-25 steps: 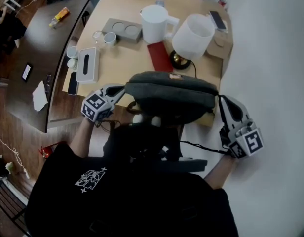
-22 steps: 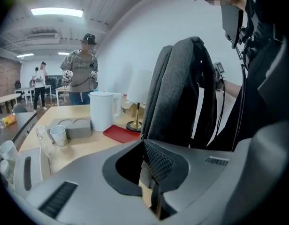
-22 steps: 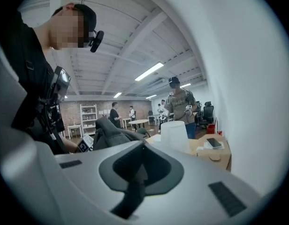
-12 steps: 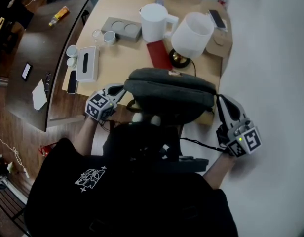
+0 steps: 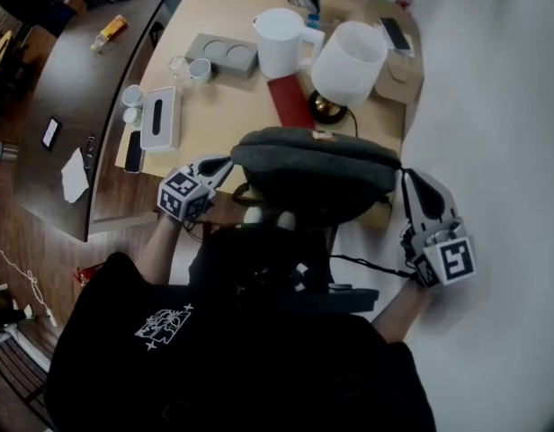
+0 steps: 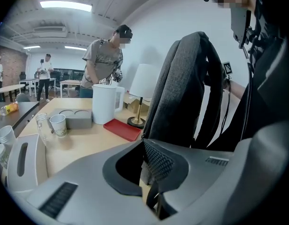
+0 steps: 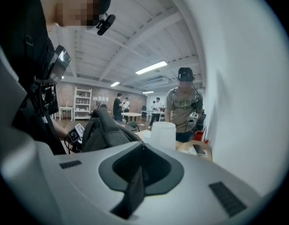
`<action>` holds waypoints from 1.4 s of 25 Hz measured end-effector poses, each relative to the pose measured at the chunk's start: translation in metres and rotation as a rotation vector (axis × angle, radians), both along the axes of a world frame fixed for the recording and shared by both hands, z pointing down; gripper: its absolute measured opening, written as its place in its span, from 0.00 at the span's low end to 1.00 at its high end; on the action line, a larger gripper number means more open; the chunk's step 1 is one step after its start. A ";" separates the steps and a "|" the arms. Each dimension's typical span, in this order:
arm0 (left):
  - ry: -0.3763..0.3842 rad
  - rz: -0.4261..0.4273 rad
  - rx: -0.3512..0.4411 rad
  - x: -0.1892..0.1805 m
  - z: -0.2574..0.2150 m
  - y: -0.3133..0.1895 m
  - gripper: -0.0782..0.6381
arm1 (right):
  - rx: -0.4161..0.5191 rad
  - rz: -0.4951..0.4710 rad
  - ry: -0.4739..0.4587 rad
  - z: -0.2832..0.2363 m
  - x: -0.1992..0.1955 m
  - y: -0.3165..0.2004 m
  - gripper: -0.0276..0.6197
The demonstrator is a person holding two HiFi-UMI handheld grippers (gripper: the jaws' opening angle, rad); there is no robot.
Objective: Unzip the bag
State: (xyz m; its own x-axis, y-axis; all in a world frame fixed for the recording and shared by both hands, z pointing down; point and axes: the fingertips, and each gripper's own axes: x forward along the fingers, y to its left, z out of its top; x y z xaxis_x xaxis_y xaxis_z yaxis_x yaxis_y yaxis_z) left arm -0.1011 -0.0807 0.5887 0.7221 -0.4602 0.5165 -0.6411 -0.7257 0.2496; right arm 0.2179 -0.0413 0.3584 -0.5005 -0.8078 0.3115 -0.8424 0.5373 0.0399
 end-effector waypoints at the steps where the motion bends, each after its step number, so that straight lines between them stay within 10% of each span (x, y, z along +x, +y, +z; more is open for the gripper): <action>1: 0.002 0.002 0.001 0.001 0.000 0.002 0.12 | -0.006 0.013 0.033 -0.001 0.002 -0.003 0.08; 14: 0.081 -0.072 0.006 0.003 0.000 -0.007 0.12 | -0.070 0.235 -0.306 0.028 0.026 -0.015 0.08; 20: 0.114 -0.088 0.007 0.007 -0.004 -0.005 0.12 | -0.132 0.271 -0.223 0.024 0.036 -0.015 0.09; 25: 0.100 -0.101 0.034 0.008 -0.004 -0.007 0.12 | -0.259 0.251 -0.333 0.037 0.044 -0.024 0.09; 35: 0.152 -0.154 0.022 0.006 -0.001 -0.011 0.12 | -0.234 0.336 -0.323 0.056 0.054 -0.020 0.09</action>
